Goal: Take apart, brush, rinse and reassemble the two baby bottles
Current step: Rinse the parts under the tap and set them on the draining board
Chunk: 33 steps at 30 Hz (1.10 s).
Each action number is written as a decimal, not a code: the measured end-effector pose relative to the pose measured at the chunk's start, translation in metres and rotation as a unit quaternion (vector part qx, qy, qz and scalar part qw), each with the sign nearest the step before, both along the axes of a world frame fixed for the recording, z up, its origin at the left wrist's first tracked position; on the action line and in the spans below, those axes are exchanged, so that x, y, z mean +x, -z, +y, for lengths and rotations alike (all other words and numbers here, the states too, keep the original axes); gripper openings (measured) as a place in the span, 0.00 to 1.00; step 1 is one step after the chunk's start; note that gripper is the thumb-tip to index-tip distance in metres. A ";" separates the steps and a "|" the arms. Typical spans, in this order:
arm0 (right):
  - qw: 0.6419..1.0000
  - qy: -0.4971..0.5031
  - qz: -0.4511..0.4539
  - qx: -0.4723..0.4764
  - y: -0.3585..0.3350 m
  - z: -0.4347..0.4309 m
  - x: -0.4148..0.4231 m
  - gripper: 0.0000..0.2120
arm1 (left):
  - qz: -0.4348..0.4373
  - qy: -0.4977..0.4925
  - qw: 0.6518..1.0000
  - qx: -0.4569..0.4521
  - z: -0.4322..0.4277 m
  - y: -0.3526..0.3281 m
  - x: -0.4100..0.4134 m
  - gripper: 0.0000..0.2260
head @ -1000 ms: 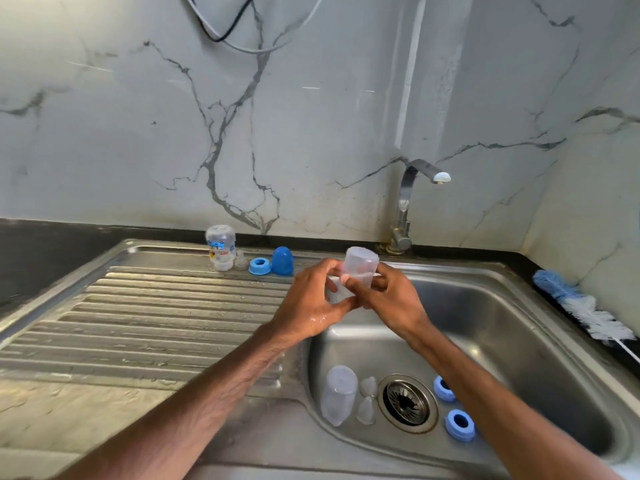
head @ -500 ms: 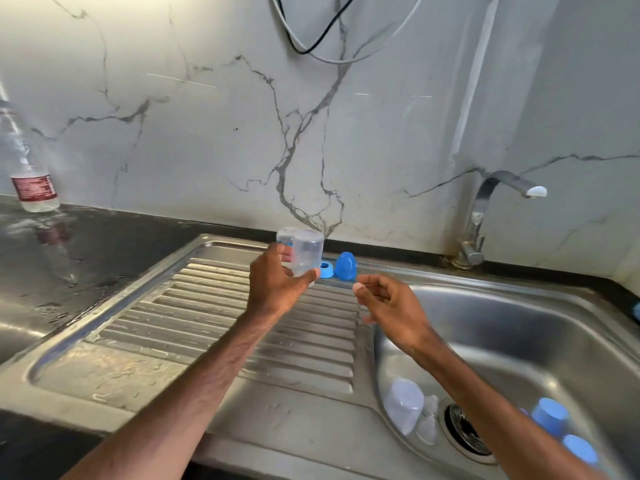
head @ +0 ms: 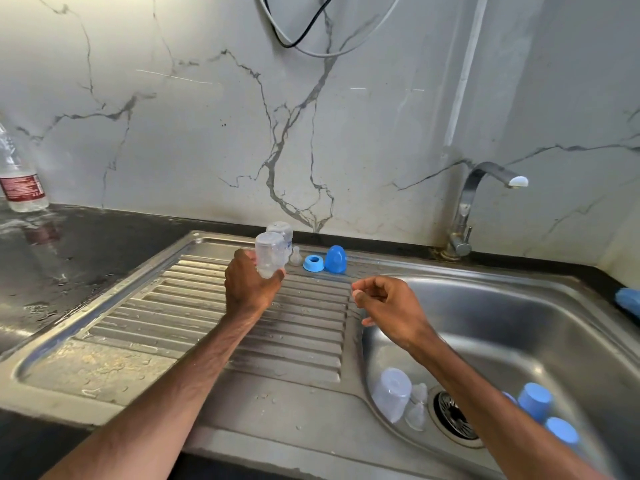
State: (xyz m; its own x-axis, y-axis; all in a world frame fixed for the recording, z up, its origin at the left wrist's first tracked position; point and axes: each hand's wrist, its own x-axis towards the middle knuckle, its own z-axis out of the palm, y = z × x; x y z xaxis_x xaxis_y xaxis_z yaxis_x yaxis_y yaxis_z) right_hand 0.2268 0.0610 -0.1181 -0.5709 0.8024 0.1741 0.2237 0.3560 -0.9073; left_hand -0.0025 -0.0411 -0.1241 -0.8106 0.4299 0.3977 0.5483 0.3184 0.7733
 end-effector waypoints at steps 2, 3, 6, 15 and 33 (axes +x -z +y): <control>1.000 0.001 -0.011 0.006 0.001 0.000 0.000 0.06 | 0.005 0.006 1.000 -0.006 0.000 0.002 0.002 0.31; 1.000 0.001 -0.016 0.009 0.001 0.000 0.000 0.06 | 0.010 0.006 1.000 -0.010 0.000 0.002 0.003 0.32; 0.999 0.000 -0.033 0.021 0.003 0.000 0.000 0.07 | 0.034 -0.009 0.999 -0.034 -0.002 0.001 0.008 0.40; 0.997 0.008 -0.065 0.034 -0.003 0.005 0.013 0.05 | 0.226 -0.017 0.974 -0.007 -0.001 -0.011 0.047 0.40; 0.857 -0.109 -0.490 0.112 0.067 0.069 0.082 0.09 | 0.276 0.338 0.887 -0.152 0.100 0.022 0.170 0.06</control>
State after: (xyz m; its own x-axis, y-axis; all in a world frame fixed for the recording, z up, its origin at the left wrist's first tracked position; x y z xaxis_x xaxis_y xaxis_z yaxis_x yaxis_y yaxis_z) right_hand 0.3090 0.1296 -0.1847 -0.6633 0.6670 -0.3394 0.7457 0.6275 -0.2241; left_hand 0.1678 0.0587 -0.1456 -0.0451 0.8983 0.4371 0.9618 -0.0793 0.2621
